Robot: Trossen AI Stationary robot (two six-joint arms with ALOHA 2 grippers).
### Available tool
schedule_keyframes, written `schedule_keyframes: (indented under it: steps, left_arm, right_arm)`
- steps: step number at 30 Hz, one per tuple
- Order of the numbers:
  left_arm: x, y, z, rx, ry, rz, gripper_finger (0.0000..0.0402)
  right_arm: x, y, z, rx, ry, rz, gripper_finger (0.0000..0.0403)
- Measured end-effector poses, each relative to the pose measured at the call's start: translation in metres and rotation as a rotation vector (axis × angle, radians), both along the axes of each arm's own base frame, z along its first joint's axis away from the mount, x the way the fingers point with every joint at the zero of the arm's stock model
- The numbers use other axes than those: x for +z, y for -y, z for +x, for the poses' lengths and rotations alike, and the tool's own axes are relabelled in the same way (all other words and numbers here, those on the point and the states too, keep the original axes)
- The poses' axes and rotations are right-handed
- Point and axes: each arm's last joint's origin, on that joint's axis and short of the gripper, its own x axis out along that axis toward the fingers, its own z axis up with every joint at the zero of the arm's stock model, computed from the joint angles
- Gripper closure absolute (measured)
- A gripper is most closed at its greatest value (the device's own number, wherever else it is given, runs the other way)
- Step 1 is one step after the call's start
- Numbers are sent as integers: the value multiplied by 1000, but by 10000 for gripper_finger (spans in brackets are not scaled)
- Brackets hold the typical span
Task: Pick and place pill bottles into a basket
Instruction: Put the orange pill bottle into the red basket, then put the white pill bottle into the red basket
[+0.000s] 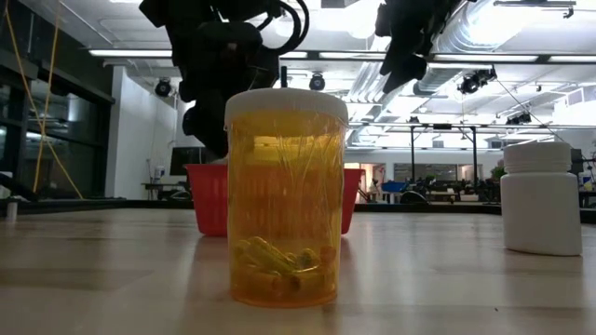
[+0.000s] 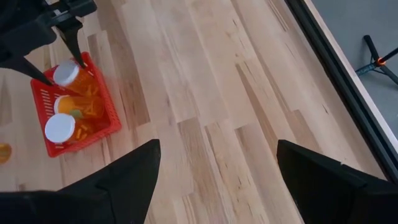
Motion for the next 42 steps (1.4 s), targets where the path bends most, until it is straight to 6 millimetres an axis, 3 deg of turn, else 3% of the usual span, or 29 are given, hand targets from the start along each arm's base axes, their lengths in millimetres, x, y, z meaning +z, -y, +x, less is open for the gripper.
schedule_keyframes:
  steps: [9, 17, 28, 42]
  left_arm:
    - [0, 0, 0, -6, 2, -12, 59]
    - [2, -2, 1, -21, 3, -13, 63]
    - [46, -39, -1, -44, -28, 57, 68]
    - [76, -42, -35, -66, -75, 61, 76]
  right_arm:
    - [0, 0, 0, 3, 0, -2, 91]
    - [0, 0, 0, 3, -1, -2, 91]
    - [-2, -2, -1, 3, -22, 14, 91]
    - [-10, -34, 0, 109, -171, 71, 91]
